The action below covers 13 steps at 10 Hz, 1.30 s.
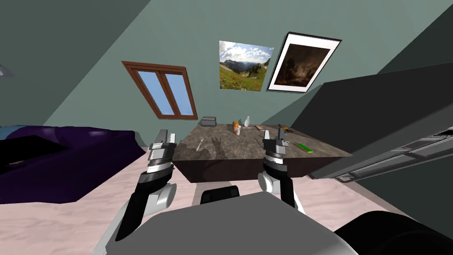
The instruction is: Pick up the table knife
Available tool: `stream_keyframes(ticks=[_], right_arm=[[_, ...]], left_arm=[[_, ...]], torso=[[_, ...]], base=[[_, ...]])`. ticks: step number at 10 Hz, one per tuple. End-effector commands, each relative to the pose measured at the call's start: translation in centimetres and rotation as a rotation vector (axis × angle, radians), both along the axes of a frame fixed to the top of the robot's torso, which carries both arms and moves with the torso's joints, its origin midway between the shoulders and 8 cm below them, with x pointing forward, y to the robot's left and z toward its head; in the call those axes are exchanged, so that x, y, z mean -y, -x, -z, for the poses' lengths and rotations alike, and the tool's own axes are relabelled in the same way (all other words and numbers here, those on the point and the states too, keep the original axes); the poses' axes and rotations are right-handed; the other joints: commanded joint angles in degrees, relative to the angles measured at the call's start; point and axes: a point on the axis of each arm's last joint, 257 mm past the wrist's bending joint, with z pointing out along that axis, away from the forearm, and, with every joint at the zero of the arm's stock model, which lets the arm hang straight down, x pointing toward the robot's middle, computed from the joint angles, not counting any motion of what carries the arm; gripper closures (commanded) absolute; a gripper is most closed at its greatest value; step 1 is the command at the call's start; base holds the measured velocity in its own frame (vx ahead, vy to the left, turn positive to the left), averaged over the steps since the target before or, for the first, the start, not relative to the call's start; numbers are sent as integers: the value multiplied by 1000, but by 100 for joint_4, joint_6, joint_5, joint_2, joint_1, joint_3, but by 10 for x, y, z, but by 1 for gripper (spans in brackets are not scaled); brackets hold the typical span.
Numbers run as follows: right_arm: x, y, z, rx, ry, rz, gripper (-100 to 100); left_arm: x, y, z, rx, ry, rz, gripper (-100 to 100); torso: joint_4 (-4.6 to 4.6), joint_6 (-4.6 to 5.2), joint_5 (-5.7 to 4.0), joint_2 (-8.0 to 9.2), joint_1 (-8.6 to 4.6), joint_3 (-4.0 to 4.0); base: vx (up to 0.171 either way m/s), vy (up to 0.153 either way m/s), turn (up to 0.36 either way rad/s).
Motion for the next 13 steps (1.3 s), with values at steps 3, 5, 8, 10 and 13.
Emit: stream_keyframes(ticks=[3, 5, 8, 10, 13], right_arm=[[0, 0, 0, 0, 0, 0, 0], [0, 0, 0, 0, 0, 0, 0], [0, 0, 0, 0, 0, 0, 0], [0, 0, 0, 0, 0, 0, 0], [0, 0, 0, 0, 0, 0, 0]], left_arm=[[3, -17, 22, -94, -62, 7, -100], [4, -29, 40, -164, -106, 4, -100], [3, -48, 73, -291, -191, -9, -100], [1, -54, 86, -340, -224, -16, -100], [-4, -66, 114, -438, -295, -35, -100]], torso=[[0, 2, -1, 0, -4, 0], [0, 2, -2, 0, -7, 0], [0, 2, -2, -1, -9, -1], [0, 3, -3, 3, -12, 1], [0, 3, -3, -1, -11, 0]], base=[[0, -15, -143], [1, -23, -180], [-1, -28, -215], [-5, -27, -200], [2, -27, -183]])
